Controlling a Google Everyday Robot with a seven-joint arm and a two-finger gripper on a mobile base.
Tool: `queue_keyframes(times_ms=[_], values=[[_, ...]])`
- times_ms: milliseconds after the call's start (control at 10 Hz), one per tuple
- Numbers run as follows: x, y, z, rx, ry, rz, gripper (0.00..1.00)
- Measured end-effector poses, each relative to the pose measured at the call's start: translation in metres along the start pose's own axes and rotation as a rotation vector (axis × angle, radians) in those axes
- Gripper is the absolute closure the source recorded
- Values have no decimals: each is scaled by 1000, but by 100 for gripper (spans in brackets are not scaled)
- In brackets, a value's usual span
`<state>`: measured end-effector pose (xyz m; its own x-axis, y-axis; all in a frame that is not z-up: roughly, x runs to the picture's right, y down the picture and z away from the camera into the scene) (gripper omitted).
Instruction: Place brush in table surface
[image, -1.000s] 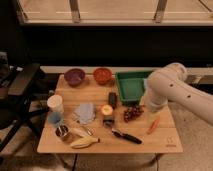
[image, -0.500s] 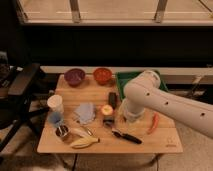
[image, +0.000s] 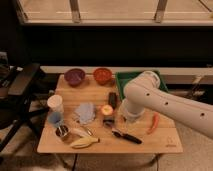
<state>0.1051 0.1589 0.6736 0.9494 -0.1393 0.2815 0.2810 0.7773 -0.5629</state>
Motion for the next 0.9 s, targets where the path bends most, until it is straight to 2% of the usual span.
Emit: queue_keyframes(times_ms=[100, 300, 700, 900], values=[[2, 1, 8, -5, -21, 68, 35], [16, 6, 40, -29, -64, 289, 35], [45, 15, 82, -82, -107, 515, 35], [52, 16, 109, -113, -112, 549, 35]])
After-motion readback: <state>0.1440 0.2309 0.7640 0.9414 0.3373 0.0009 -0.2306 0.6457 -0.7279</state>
